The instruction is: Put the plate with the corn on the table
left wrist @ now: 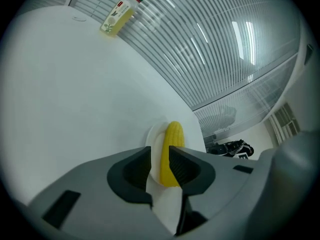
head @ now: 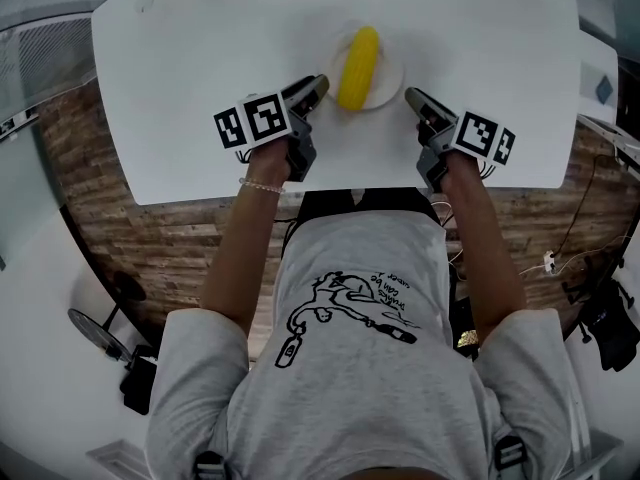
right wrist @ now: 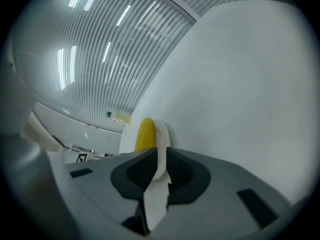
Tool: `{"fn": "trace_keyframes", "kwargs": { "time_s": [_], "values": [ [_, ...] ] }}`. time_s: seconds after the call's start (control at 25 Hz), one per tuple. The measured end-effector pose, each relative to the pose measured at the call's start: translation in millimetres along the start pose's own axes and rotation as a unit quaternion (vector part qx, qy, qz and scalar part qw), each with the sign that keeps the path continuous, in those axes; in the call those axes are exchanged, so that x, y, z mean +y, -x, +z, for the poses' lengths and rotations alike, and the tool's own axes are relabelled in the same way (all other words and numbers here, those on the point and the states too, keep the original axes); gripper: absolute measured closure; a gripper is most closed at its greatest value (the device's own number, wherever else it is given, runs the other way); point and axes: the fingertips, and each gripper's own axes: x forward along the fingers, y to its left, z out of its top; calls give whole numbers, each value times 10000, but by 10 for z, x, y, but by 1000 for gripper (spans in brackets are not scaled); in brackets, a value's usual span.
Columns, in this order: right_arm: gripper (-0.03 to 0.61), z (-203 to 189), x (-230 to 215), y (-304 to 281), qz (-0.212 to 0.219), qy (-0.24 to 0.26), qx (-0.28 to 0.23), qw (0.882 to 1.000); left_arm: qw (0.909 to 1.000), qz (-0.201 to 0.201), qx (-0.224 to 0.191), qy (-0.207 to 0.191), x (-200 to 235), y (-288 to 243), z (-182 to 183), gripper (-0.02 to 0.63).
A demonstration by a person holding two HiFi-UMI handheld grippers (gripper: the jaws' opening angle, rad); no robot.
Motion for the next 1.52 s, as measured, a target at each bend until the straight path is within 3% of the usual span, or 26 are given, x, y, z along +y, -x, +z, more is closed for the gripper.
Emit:
{"fn": "trace_keyframes", "kwargs": {
  "time_s": [0.16, 0.32, 0.52, 0.72, 1.0, 1.16, 1.36, 1.52],
  "values": [
    [538, 55, 315, 166, 33, 1077, -143, 9941, 9972, 19, -312, -683, -246, 189, 67, 502],
    [571, 161, 671, 371, 135, 2278, -349, 9730, 9867, 101, -667, -1476, -580, 379, 164, 525],
    [572, 285, 1239, 686, 68, 3761, -838, 9228, 9654, 95, -1162, -2332, -1038, 716, 277, 558],
    [572, 405, 1794, 1003, 8, 4788, -1389, 8669, 9400, 72, -1715, -2949, -1439, 1020, 385, 563],
    [572, 428, 2410, 1408, 27, 5457, -1885, 8165, 8939, -11, -2545, -3689, -2045, 1544, 557, 583],
    [572, 396, 2735, 1624, 106, 5706, -2118, 7934, 8785, -105, -2817, -3856, -2313, 1743, 554, 588],
    [572, 348, 3076, 1883, 245, 5879, -2382, 7727, 8601, -245, -3124, -4026, -2634, 2005, 544, 589],
    [572, 330, 3347, 2044, 353, 5829, -2605, 7689, 8480, -340, -3317, -4120, -2834, 2224, 580, 589]
  ]
}}
